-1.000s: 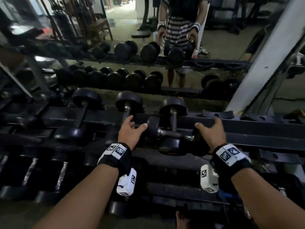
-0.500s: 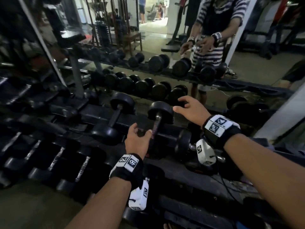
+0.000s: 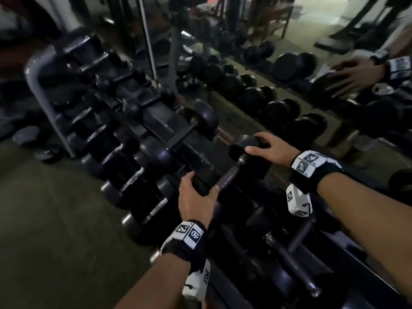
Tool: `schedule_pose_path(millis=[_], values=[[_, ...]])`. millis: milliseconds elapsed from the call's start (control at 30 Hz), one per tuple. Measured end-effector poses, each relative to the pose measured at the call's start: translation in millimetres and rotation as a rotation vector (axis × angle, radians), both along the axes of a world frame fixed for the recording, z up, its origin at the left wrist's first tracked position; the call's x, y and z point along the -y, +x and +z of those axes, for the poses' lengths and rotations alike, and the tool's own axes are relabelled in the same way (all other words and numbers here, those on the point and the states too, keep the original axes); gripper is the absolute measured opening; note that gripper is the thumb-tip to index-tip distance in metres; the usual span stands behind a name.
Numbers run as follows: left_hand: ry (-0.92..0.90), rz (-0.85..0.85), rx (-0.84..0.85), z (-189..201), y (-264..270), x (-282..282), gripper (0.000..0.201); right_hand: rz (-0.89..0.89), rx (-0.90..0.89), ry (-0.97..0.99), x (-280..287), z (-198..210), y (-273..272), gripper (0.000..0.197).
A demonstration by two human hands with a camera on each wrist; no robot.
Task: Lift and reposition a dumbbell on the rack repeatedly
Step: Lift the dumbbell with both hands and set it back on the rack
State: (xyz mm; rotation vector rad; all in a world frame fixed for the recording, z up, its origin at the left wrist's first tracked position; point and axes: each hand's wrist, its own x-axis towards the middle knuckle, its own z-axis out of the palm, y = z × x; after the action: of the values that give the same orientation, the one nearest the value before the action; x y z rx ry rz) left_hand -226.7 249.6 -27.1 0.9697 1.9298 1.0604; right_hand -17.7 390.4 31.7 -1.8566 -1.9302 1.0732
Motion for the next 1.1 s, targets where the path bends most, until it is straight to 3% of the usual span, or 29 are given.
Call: schedule_pose_path(millis=[133,300,433,533,700,800,933,1033,1100], values=[[-0.090,0.153,0.193,-9,5,9,0.097,0.045,-0.149,-0.115,-18,-12,3,0.049],[-0.097,0.170,0.312,-13,15,14,0.105,0.008,-0.352,-0.178,-28,-27,6,0.079],[-0.057,0.171,0.401,-18,16,16,0.092,-0.003,-0.474,-0.264,-39,-32,1,0.069],[-0.007,0.201,0.558,-23,18,17,0.079,0.008,-0.490,-0.315,-44,-35,1,0.051],[-0.006,0.251,0.742,-31,16,12,0.090,0.037,-0.511,-0.397,-50,-29,-4,0.036],[-0.005,0.305,0.853,-32,14,8,0.082,0.023,-0.528,-0.380,-51,-30,-6,0.032],[0.007,0.323,0.936,-32,13,4,0.083,0.053,-0.505,-0.354,-49,-30,-5,0.042],[-0.006,0.325,0.967,-31,10,2,0.078,0.083,-0.468,-0.343,-48,-29,-5,0.060],[-0.012,0.325,0.969,-32,8,1,0.074,0.067,-0.466,-0.340,-46,-30,-5,0.057]])
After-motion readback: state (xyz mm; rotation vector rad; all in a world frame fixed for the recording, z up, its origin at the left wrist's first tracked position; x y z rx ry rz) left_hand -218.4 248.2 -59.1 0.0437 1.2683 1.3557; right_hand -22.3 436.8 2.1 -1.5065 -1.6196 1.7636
